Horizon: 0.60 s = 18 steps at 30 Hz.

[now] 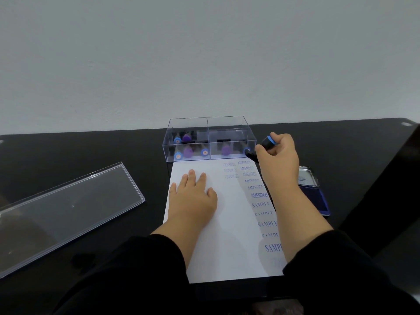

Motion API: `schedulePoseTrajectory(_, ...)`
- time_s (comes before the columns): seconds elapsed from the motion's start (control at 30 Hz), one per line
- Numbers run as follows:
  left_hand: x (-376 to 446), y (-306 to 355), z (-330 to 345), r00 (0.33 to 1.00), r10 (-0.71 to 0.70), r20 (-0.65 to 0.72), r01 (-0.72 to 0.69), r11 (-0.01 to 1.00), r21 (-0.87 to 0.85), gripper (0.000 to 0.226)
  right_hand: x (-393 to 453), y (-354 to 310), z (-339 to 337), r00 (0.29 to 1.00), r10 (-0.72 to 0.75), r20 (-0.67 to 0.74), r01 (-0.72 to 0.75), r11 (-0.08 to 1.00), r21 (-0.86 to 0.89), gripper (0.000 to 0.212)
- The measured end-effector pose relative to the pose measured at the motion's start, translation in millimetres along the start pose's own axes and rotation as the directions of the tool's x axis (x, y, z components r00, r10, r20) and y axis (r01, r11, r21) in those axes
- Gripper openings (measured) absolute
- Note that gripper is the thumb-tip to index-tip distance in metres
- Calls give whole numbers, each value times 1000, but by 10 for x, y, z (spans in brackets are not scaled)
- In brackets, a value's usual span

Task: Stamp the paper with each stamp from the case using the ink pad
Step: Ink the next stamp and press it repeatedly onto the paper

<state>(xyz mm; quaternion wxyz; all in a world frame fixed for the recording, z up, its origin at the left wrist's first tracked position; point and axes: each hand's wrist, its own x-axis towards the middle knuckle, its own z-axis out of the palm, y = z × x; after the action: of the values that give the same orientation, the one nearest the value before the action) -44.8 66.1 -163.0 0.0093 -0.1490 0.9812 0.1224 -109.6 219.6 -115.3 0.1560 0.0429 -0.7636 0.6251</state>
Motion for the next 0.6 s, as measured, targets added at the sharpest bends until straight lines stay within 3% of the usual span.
schedulePoseTrajectory(0.6,3,-7,-2,1000,-3,12,3,1000,1,55,-146,-74,-232,1000,9,-20,-11,994,-108,32)
